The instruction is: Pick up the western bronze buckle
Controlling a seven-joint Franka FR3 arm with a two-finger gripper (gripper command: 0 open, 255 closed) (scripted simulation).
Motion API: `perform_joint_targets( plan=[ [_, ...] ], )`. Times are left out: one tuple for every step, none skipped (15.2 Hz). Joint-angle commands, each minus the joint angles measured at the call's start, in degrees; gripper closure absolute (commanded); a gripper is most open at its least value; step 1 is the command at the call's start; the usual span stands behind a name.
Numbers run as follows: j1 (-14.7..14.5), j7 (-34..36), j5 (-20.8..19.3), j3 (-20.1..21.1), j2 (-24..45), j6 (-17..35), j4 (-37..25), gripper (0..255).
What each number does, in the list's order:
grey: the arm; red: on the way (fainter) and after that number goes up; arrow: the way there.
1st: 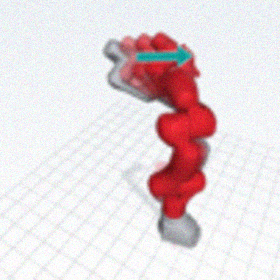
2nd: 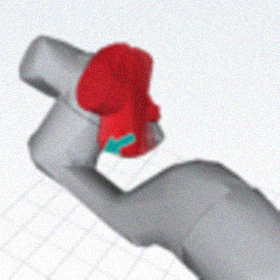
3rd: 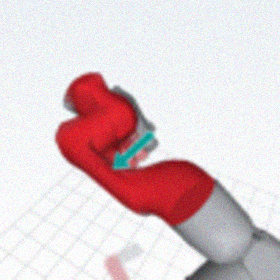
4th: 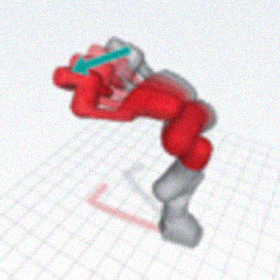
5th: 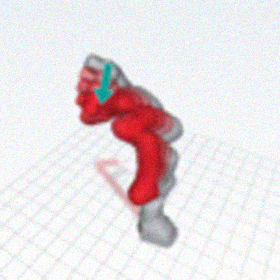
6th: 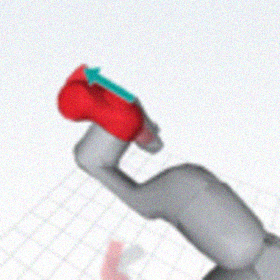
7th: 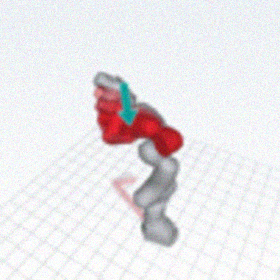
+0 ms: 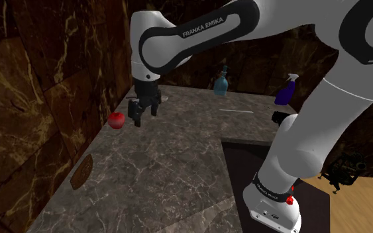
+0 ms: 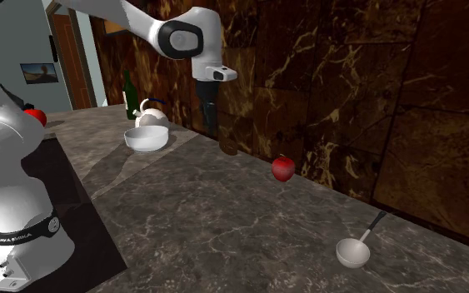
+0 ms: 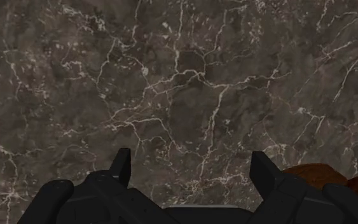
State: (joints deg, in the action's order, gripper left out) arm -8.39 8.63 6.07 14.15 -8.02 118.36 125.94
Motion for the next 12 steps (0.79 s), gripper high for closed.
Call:
perform_joint_targets(
  plan=[
    [-0.6, 1.4, -1.0, 1.1, 3.7, 1.6, -2.3, 0],
    [-1.0, 2.3, -1.6, 1.6, 5.8, 2.1, -3.8, 0],
    [-1.4, 3.1, -2.3, 2.1, 7.8, 2.6, -5.4, 0],
    [-1.8, 4.0, -3.0, 2.6, 9.9, 3.0, -7.0, 0],
    [-2.3, 4.8, -3.8, 3.0, 11.9, 3.4, -8.7, 0],
    [-2.8, 5.7, -4.6, 3.3, 14.0, 3.6, -10.5, 0],
    [-3.4, 6.5, -5.5, 3.6, 16.1, 3.8, -12.3, 0],
    [-4.0, 7.4, -6.3, 3.8, 18.2, 4.0, -14.2, 0],
    [-4.6, 8.2, -7.2, 4.0, 20.3, 4.1, -16.2, 0],
    [-5.3, 8.9, -8.1, 4.1, 22.5, 4.0, -18.3, 0],
    [-6.1, 9.7, -9.0, 4.2, 24.6, 4.0, -20.4, 0],
    [-6.8, 10.4, -9.8, 4.3, 26.8, 3.8, -22.7, 0]
  ],
)
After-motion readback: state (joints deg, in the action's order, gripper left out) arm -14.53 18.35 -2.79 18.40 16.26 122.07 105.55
